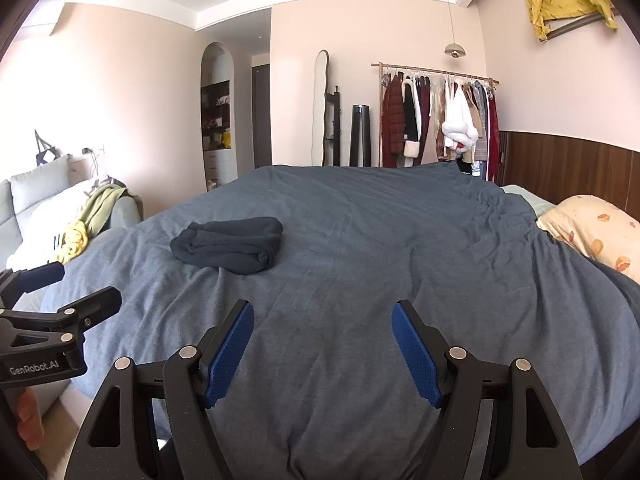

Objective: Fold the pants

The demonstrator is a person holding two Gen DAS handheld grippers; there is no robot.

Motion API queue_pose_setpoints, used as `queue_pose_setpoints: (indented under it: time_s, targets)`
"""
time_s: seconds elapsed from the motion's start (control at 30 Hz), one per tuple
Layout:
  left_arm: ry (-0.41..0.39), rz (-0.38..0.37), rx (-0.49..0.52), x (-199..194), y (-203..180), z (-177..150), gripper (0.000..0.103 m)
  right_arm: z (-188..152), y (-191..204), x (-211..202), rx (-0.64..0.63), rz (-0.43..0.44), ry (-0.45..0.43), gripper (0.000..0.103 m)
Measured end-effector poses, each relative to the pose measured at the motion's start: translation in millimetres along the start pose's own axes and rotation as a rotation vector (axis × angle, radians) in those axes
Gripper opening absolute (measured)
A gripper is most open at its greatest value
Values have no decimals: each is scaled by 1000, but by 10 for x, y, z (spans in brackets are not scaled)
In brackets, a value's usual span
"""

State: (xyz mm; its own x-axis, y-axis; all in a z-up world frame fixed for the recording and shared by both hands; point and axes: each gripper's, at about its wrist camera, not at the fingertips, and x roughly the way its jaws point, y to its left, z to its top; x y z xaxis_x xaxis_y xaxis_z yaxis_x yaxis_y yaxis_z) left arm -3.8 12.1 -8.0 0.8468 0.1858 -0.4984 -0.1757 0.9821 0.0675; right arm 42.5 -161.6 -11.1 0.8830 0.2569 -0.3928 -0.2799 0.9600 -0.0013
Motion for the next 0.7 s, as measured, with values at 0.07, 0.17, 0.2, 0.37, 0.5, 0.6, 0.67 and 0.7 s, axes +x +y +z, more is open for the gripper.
queue_pose_setpoints:
  time_s: [0.07,0.17,0.2,0.37,0.5,0.6,0.67,0.7]
  targets:
    - [-4,4,1,-6,-6,9,103,-1,3,-7,-1,-1,-2,71]
    - [-7,5,6,-4,-5,17,103,-1,6,-12,2,0,-2,71]
    - [-7,7,8,-7,-7,16,103,-2,5,-11,1,0,-2,71]
    - [-8,8,13,6,-26,25,103,-2,9,-10,0,0,-2,71]
    - [-14,11,16,9,-26,23,103,-4,11,-8,1,0,-2,71]
    - [-18,14,17,13,-22,24,103,-1,18,-12,3,-3,-2,71]
    - [-18,14,16,12,-21,24,103,-2,19,-13,3,-4,0,71]
    - [-16,12,16,14,-18,26,103,-2,22,-16,5,-5,0,71]
